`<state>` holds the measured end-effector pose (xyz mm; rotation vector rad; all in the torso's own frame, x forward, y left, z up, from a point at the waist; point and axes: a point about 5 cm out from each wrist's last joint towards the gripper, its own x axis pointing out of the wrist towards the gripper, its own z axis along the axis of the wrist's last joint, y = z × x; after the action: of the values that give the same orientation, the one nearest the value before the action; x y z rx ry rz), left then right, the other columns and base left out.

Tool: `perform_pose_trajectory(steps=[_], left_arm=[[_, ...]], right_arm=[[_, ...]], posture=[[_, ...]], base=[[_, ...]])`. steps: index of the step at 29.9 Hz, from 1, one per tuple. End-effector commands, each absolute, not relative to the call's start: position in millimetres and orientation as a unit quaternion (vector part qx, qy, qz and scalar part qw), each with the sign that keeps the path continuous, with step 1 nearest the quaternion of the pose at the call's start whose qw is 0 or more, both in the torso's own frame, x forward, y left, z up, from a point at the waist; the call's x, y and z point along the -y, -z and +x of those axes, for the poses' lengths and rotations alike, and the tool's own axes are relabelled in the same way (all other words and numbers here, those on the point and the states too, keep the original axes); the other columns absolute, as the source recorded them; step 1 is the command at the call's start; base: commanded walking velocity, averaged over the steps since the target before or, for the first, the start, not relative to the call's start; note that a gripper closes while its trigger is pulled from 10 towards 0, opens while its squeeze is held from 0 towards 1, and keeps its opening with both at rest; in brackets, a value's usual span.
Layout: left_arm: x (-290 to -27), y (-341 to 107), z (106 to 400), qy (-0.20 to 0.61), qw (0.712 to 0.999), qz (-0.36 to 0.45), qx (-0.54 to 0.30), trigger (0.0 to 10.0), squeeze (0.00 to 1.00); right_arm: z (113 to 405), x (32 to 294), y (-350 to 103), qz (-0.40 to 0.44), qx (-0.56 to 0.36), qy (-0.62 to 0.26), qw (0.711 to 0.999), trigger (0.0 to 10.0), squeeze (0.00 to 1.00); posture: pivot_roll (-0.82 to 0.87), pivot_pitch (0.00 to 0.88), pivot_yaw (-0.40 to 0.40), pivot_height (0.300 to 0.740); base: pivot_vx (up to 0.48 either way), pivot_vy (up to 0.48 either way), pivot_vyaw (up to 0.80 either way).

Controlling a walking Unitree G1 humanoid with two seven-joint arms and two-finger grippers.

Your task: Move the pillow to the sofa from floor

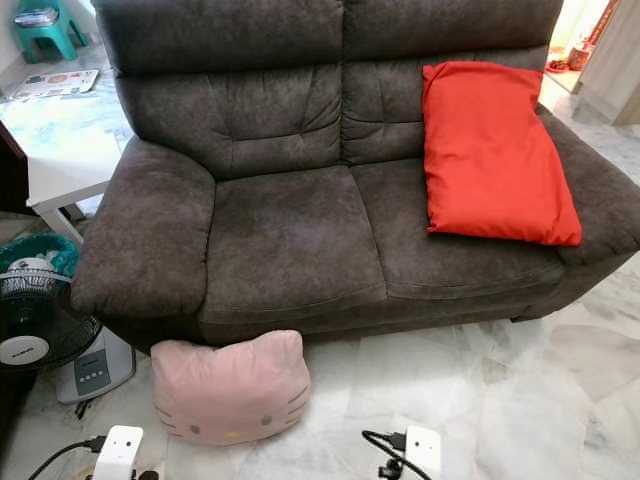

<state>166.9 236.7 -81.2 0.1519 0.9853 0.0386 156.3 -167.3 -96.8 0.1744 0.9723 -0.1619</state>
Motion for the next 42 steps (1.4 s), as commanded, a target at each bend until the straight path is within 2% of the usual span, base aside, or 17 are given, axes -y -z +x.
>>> perform_pose_trajectory(steps=[1,8,12,19,22,28,33,36,40,42], left_arm=[[-238,83,162,-0.018,0.874,0.075,-0.479,10.0,0.0],[-238,83,162,-0.017,0.875,0.074,-0.479,10.0,0.0],[-239,83,162,-0.016,0.874,0.077,-0.48,10.0,0.0],[-239,83,161,-0.017,0.874,0.077,-0.48,10.0,0.0],[-239,83,161,-0.017,0.874,0.077,-0.479,10.0,0.0],[-239,83,161,-0.017,0.875,0.076,-0.478,10.0,0.0],[-239,83,162,-0.02,0.876,0.074,-0.476,10.0,0.0],[-239,83,162,-0.02,0.876,0.074,-0.476,10.0,0.0],[-239,82,162,-0.025,0.877,0.072,-0.474,10.0,0.0],[-239,83,162,-0.026,0.877,0.071,-0.474,10.0,0.0]], right_arm=[[157,164,97,0.084,-0.471,0.078,0.875,10.0,0.0],[154,153,99,0.084,-0.473,0.073,0.874,10.0,0.0],[133,154,105,0.083,-0.479,0.073,0.871,10.0,0.0],[106,195,108,0.078,-0.486,0.089,0.866,10.0,0.0],[105,207,107,0.077,-0.486,0.095,0.866,10.0,0.0],[118,225,101,0.075,-0.481,0.102,0.867,10.0,0.0],[133,221,97,0.077,-0.477,0.1,0.87,10.0,0.0],[143,212,96,0.078,-0.475,0.095,0.872,10.0,0.0],[163,184,93,0.082,-0.471,0.08,0.875,10.0,0.0],[168,180,92,0.082,-0.469,0.077,0.876,10.0,0.0]], posture=[[0.07,0.062,0.047,0.74],[0.08,0.054,0.048,0.74],[0.07,0.047,0.048,0.74],[0.07,0.038,0.051,0.74],[0.07,0.037,0.051,0.74],[0.07,0.04,0.051,0.74],[0.07,0.044,0.051,0.74],[0.07,0.046,0.05,0.74],[0.08,0.047,0.049,0.74],[0.08,0.047,0.049,0.74]], base=[[0.0,0.0,0.0],[0.0,0.0,0.0],[0.0,0.0,0.0],[0.0,0.0,0.0],[0.0,0.0,0.0],[0.0,0.0,0.0],[0.0,0.0,0.0],[0.0,0.0,0.0],[0.0,0.0,0.0],[0.0,0.0,0.0]])
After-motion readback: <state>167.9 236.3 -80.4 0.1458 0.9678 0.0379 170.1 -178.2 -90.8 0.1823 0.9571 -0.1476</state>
